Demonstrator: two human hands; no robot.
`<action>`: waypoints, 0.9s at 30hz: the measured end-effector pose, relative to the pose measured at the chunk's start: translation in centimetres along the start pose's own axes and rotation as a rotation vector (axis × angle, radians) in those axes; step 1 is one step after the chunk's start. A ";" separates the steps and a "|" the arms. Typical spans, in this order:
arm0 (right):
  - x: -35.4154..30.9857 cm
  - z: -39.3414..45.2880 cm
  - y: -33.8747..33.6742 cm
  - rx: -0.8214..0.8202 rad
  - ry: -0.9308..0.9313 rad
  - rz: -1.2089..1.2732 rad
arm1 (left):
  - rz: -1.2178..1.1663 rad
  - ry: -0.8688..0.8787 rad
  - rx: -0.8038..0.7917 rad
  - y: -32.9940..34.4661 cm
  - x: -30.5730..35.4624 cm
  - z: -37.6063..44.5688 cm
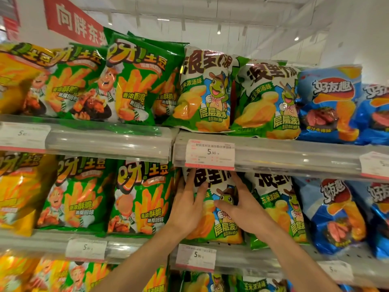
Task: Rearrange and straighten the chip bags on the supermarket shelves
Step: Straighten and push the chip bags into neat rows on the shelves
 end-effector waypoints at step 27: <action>5.9 -1.1 -13.1 0.094 0.043 -0.482 | 0.063 0.077 -0.329 8.0 7.7 -2.3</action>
Point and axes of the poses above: each hand's wrist, its own z-axis towards the middle knuckle, its own y-axis out of the palm, x = y × z, the point moved 4 cm from there along z, towards the middle knuckle, and after that the axes turned 6 degrees about x, right-handed, at the moved point
